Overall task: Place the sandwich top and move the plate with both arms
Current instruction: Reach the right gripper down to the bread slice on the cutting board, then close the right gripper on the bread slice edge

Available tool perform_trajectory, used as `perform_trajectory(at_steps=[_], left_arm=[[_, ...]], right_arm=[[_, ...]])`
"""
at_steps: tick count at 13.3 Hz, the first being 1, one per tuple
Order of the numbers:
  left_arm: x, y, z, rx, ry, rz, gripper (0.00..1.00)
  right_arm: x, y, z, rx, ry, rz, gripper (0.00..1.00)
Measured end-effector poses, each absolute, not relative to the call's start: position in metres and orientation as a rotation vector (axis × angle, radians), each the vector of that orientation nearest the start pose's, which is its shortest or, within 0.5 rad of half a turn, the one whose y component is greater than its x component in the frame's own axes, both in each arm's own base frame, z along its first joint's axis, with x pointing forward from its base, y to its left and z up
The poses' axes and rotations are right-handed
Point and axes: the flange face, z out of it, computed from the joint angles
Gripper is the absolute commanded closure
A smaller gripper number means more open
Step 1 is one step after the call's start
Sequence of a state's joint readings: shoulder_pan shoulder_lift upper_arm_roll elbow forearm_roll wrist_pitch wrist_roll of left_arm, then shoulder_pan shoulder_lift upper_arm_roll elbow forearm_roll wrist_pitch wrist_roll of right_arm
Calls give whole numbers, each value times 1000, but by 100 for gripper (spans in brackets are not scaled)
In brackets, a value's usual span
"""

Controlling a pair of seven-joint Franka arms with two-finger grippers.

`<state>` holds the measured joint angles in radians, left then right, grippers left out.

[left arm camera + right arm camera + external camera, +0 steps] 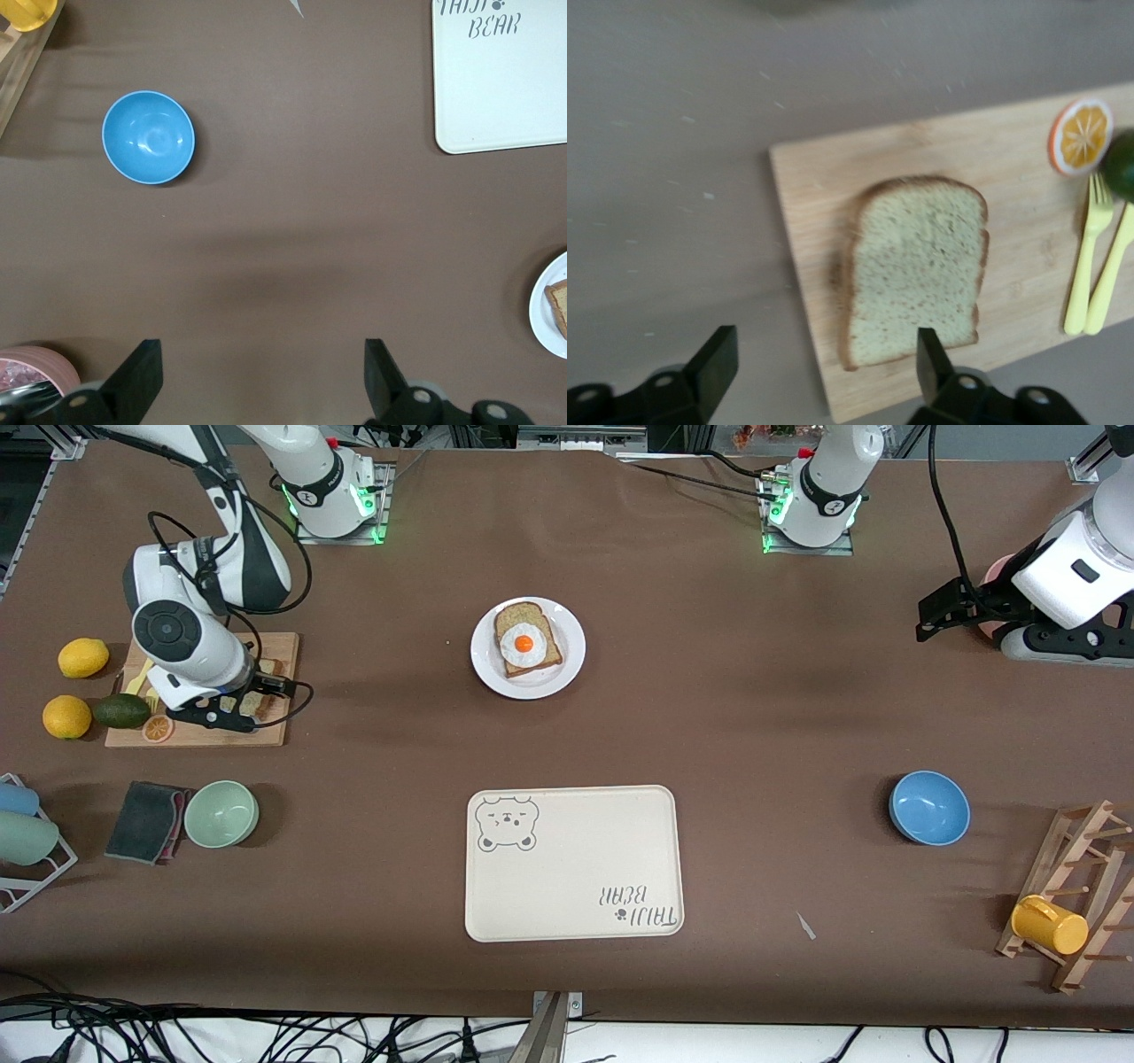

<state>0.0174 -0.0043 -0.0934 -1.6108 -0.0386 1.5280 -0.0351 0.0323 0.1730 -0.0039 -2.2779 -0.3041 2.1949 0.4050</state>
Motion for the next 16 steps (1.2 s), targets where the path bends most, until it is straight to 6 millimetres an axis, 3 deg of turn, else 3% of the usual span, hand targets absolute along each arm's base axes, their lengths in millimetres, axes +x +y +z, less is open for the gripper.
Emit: perform_trajectory(at_steps=[2, 4, 10, 13, 16], left_arm=[[545, -46, 605, -3172, 65, 128, 0], [545, -46, 605, -3172, 65, 128, 0], [545, -46, 605, -3172, 65, 128, 0], [545, -46, 605, -3172, 65, 128, 0], [545, -46, 605, -3172, 65, 128, 0]], right_arm=[[501, -19, 238, -3373, 343, 372, 23], [500, -28, 219, -3367, 365, 395, 29], [498, -27, 212, -3366, 357, 418, 35], [496, -27, 199, -3382, 322, 456, 38], [493, -27, 188, -3385, 309, 483, 49]])
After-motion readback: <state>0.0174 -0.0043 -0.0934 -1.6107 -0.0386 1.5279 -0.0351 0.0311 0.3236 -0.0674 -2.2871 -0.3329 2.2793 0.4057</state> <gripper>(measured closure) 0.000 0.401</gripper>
